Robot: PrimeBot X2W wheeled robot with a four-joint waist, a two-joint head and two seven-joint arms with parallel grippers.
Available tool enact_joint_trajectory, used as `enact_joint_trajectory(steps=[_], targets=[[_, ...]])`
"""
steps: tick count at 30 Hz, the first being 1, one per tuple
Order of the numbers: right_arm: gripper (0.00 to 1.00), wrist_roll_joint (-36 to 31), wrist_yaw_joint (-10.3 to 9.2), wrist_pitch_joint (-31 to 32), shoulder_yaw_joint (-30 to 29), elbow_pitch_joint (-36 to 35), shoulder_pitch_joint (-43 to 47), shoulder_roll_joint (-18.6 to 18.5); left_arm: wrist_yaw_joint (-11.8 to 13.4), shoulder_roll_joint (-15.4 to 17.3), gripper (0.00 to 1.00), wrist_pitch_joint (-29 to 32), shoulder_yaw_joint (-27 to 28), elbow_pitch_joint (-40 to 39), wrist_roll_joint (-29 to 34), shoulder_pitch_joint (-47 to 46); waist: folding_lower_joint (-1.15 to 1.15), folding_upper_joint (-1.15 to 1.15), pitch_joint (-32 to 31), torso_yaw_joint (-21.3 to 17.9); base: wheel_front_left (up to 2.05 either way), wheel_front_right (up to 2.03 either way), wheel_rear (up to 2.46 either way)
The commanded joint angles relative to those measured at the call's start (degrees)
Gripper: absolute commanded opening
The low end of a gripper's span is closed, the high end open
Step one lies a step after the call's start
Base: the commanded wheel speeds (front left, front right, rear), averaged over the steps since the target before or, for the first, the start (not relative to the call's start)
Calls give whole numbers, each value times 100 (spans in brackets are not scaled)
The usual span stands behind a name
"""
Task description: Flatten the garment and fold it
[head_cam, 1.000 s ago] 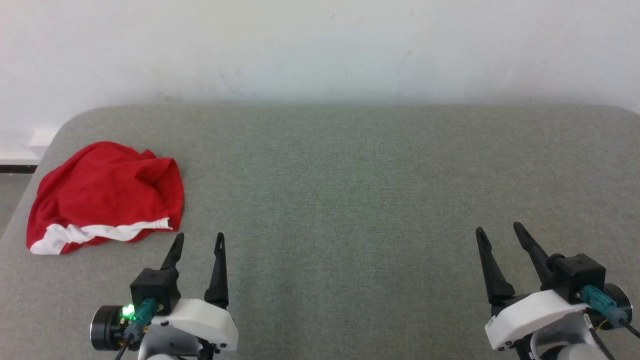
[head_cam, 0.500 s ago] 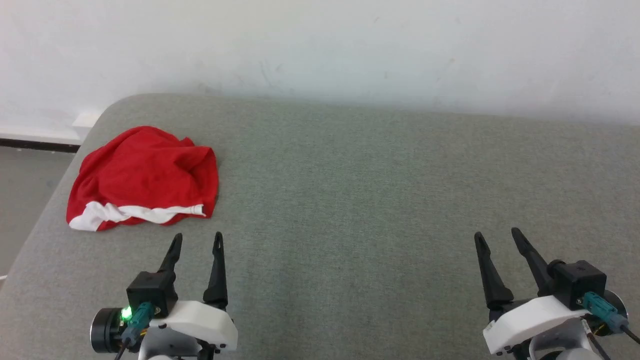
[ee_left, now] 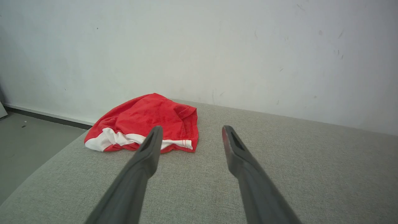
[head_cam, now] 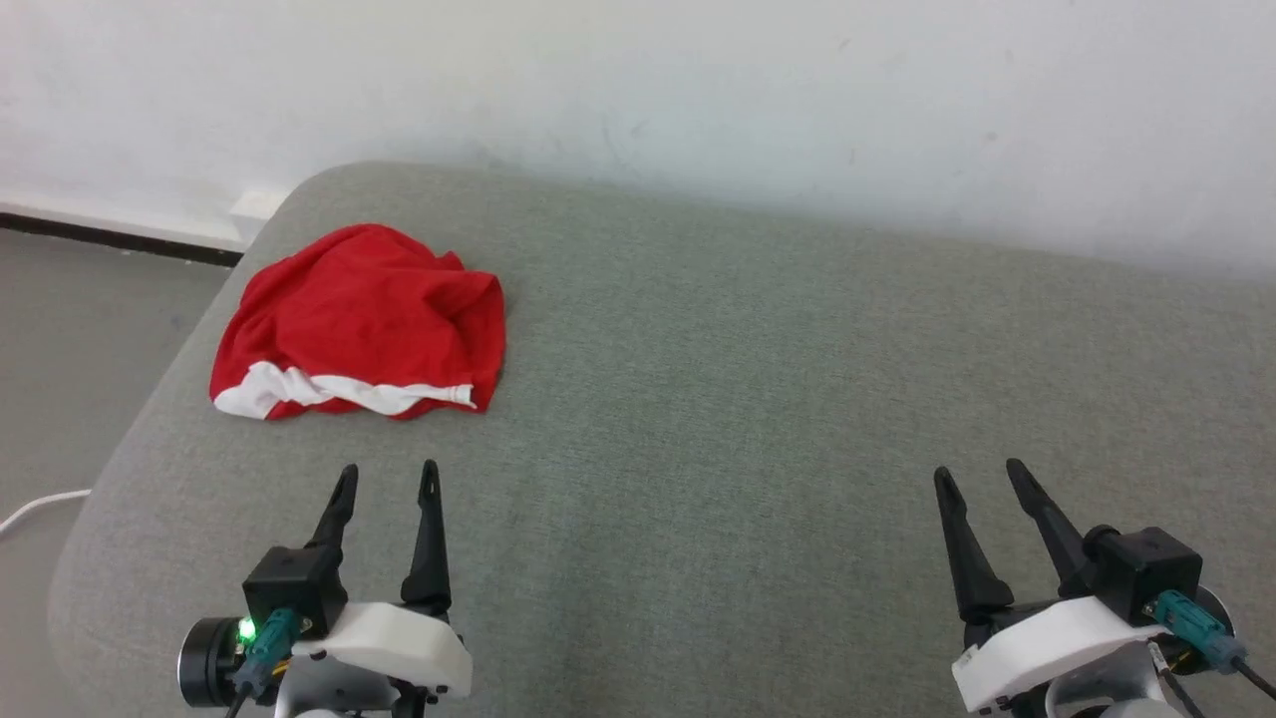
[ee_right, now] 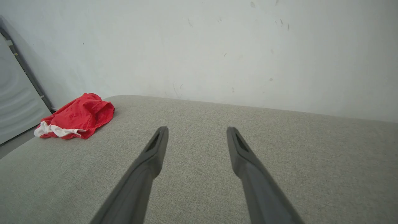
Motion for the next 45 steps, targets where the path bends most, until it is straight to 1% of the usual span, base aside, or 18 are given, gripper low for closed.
enact_joint_trajectory(steps=[1,16,27,45], targets=[[100,62,-3,-54,1,33,63,6,38,-8,100,-52,-2,30,-54,54,0,0,-2,108,0,0,0],[100,284,-4,-233,126,146,105,7,104,-10,100,-231,-17,67,-212,105,0,0,-44,653,0,0,0],[100,451,-4,-365,204,227,113,8,175,-12,100,-363,-89,91,-337,134,0,0,-41,949,0,0,0],[100,601,-5,-580,295,336,122,10,193,-14,100,-579,-96,183,-460,97,0,0,-80,1399,0,0,0]])
